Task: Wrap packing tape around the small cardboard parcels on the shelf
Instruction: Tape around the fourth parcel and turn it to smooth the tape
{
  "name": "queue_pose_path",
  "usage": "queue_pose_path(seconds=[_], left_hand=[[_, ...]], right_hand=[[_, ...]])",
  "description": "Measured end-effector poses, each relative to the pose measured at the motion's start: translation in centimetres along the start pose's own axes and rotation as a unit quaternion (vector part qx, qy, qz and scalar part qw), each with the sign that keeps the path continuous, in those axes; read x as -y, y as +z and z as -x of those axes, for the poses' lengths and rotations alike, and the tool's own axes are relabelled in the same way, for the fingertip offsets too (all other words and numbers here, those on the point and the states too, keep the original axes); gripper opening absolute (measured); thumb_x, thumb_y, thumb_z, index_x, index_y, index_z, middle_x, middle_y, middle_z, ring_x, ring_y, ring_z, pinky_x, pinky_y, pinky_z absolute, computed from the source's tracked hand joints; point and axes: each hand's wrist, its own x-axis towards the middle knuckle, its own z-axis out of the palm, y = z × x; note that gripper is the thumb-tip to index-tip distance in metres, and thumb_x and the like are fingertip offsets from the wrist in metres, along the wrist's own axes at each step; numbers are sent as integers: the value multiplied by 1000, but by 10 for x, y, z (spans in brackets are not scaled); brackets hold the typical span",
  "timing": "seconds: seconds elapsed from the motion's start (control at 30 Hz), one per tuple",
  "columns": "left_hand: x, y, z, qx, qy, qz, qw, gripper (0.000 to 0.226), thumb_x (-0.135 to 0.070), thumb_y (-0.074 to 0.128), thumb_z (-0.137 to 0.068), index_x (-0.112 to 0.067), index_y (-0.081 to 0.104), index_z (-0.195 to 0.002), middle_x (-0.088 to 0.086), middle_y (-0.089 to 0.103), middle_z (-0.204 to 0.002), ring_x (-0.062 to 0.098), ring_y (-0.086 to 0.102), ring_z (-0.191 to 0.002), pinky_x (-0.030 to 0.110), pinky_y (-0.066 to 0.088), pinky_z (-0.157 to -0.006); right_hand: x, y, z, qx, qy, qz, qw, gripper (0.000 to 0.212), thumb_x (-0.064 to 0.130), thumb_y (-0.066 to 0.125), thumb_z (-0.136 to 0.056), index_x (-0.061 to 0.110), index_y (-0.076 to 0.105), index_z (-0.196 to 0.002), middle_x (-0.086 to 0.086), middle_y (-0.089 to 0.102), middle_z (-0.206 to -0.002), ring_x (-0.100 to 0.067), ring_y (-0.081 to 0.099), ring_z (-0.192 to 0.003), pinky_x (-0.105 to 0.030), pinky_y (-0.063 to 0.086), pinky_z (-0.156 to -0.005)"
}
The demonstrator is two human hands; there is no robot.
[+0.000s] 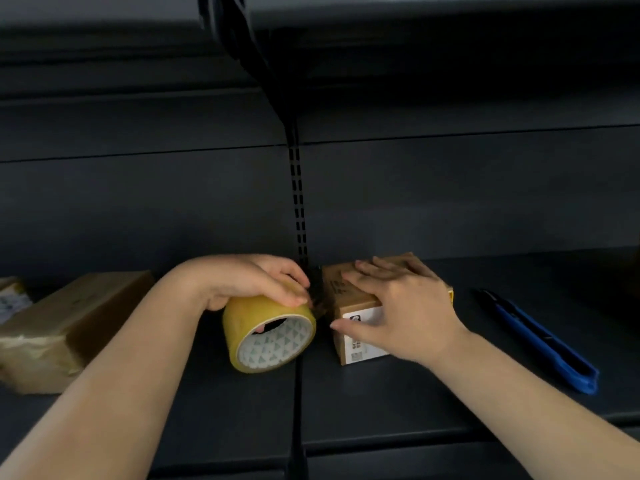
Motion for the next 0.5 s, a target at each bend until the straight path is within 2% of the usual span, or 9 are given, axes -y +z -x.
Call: queue_pose_path(seconds=[0.07,0.13,0.23,0.3,0.37,0.43,0.5], left_hand=[[0,-1,1,-14,-55,-144,988,63,-53,75,-57,-30,58,-113,-4,60,-116,18,57,-107,35,51,-87],[2,2,1,0,-77,-206,975,52,-58,68,-67,-32,58,-112,-8,59,-111,14,56,-105,34,47,-95],[0,7,3,15,-32,-159,987,46,-53,63,-71,-32,60,-112,-11,62,-108,8,58,-101,24,47,-88],[-2,9,1,11,-5,-145,989,44,-46,64,-79,-33,55,-120,-12,61,-115,6,56,-106,21,43,-91],[-4,13,-1,13,33,-97,995,52,-31,64,-85,-35,40,-131,-11,63,-119,7,57,-111,23,41,-97],[-7,19,-5,27,82,-15,996,62,-15,61,-88,-38,27,-134,-3,69,-111,11,63,-107,27,45,-97],[-9,30,-8,21,109,25,994,61,-13,59,-89,-41,27,-133,-1,70,-102,15,65,-105,32,45,-98]], right_hand=[[-7,3,-1,-13,-6,-22,1000,73,78,38,-66,34,65,-117,9,62,-125,-11,55,-120,-45,43,-101],[-13,4,-4,-24,-5,-35,999,74,76,38,-65,34,62,-120,10,59,-129,-10,51,-124,-43,39,-105],[-22,7,-8,-19,-27,-40,999,77,76,37,-64,34,58,-126,11,54,-134,-9,45,-129,-44,34,-108],[-32,5,-10,9,-40,-51,998,80,77,34,-64,38,51,-131,15,46,-140,-4,37,-134,-40,26,-113],[-43,3,-13,40,-46,-63,996,82,78,34,-62,40,46,-134,17,41,-143,-1,31,-136,-35,19,-116],[-54,3,-17,57,-51,-77,994,81,77,37,-62,42,44,-134,18,38,-145,-1,29,-137,-37,17,-116],[-62,4,-22,68,-54,-93,992,79,74,40,-62,42,43,-135,16,37,-146,-3,28,-138,-41,17,-116]])
